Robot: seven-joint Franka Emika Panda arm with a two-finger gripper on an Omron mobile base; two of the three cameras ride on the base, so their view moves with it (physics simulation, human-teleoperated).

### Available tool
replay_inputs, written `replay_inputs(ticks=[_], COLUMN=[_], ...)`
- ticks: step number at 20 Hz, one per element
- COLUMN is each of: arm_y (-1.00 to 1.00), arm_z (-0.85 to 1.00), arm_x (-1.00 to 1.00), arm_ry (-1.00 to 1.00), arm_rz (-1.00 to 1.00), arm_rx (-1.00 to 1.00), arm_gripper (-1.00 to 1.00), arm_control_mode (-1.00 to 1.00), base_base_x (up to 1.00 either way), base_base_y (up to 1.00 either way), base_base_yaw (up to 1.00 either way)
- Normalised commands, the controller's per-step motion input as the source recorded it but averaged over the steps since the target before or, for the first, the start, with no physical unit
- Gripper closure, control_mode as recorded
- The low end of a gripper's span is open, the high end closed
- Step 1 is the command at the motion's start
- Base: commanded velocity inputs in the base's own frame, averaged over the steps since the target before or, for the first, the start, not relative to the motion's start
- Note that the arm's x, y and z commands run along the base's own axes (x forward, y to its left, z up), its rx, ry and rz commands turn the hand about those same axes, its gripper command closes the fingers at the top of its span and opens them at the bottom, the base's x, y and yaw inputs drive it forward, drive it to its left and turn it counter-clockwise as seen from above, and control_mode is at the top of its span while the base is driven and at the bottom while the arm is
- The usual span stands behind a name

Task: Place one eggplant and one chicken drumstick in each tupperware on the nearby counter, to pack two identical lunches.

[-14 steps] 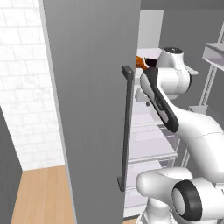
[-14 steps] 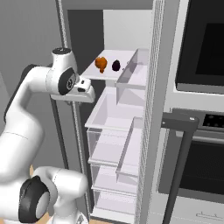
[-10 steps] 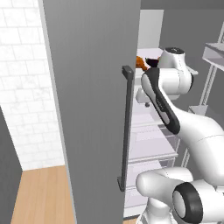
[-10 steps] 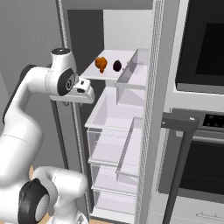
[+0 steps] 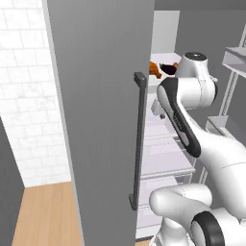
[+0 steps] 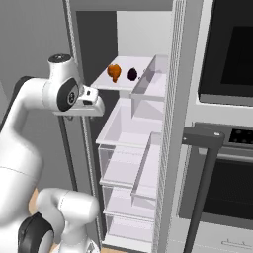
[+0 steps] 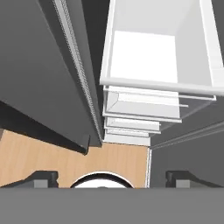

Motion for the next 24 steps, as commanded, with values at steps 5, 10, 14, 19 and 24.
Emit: replay_inputs(ticks=[5, 10, 14, 19, 24], arm_y=[-0.27, -0.43, -0.40, -0.19, 0.04], arm_z=[1.00, 1.00, 0.96, 0.03, -0.82], arm_x=[0.08, 0.72, 1.00, 1.00, 1.00], arm_ry=[-0.33, -0.28, -0.20, 0.16, 0.14], arm_rz=[0.13, 0.16, 0.10, 0.02, 0.00], arm_rx=[-0.04, -0.02, -0.02, -0.03, 0.00], arm_gripper=[-1.00, -1.00, -1.00, -1.00, -1.00], arm_control_mode=[-1.00, -1.00, -1.00, -1.00, -1.00], base_base_x=[0.00, 0.00, 0.00, 0.00, 0.00], base_base_y=[0.00, 0.00, 0.00, 0.00, 0.00], base_base_yaw=[0.00, 0.00, 0.00, 0.00, 0.00])
